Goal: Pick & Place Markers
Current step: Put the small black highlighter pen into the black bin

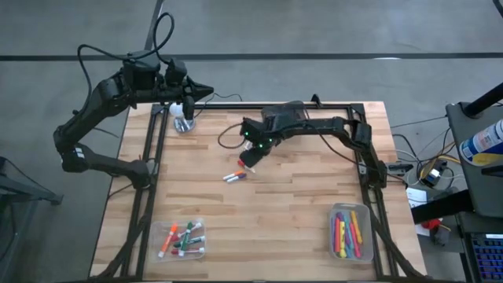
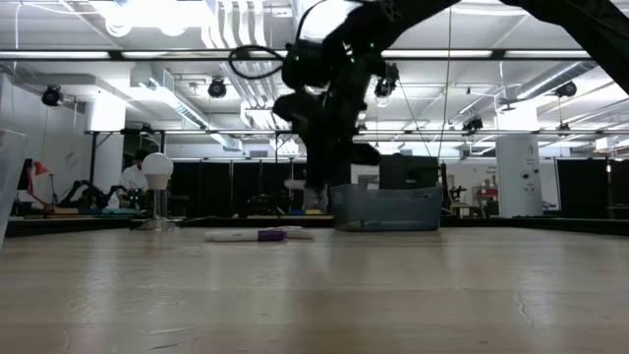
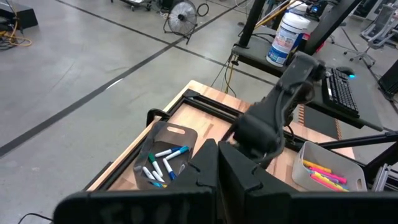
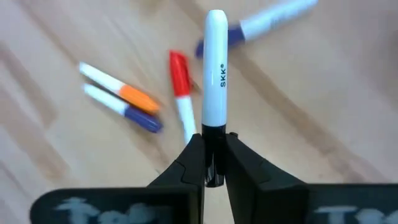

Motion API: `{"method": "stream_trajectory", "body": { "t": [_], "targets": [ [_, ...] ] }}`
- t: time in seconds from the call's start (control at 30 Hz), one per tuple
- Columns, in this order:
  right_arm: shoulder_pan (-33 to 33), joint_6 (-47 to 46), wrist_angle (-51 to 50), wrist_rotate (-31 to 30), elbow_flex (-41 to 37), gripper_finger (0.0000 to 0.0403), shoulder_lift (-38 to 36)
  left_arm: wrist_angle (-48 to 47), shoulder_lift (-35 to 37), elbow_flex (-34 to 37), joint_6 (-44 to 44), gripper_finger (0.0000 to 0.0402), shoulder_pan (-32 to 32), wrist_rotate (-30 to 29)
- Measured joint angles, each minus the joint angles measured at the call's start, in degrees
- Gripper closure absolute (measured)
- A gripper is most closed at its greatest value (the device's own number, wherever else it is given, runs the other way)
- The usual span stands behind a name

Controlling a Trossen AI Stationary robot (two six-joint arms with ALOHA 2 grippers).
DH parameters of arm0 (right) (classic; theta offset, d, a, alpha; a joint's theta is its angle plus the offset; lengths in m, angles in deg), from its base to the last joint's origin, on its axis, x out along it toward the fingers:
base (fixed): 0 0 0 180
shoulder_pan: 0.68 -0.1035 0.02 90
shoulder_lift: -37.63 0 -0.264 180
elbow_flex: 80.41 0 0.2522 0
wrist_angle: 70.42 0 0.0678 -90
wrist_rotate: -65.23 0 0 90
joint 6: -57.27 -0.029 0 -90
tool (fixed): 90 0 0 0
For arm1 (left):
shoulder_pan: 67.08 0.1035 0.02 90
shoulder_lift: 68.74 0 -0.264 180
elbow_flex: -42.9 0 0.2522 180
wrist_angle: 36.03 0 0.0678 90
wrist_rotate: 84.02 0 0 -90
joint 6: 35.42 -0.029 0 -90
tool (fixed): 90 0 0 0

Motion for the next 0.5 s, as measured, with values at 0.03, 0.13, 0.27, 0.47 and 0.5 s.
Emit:
{"method": "stream_trajectory", "body": {
  "t": [0.03,0.13,0.27,0.47,0.5],
  "targets": [
    [0.3,0.9,-1.5,-0.8,1.6,0.0372,-0.1,0.0,0.0,0.0,0.0,0.0394,0.0,0.0],
    [1.4,4.8,-8.5,-5.8,6.6,0.0372,-0.1,0.0,0.0,0.0,0.0,0.0394,0.0,0.0],
    [4.5,10.1,-17.3,-12.0,11.2,0.0372,-0.3,0.0,0.0,0.0,0.0,0.0394,0.0,0.0],
    [11.0,12.1,-23.4,-13.5,11.8,0.0372,-0.4,0.0,0.0,0.0,0.0,0.0394,0.0,0.0],
    [11.9,12.5,-23.6,-13.5,11.3,0.0372,-0.4,0.0,0.0,0.0,0.0,0.0394,0.0,0.0]
  ]
}}
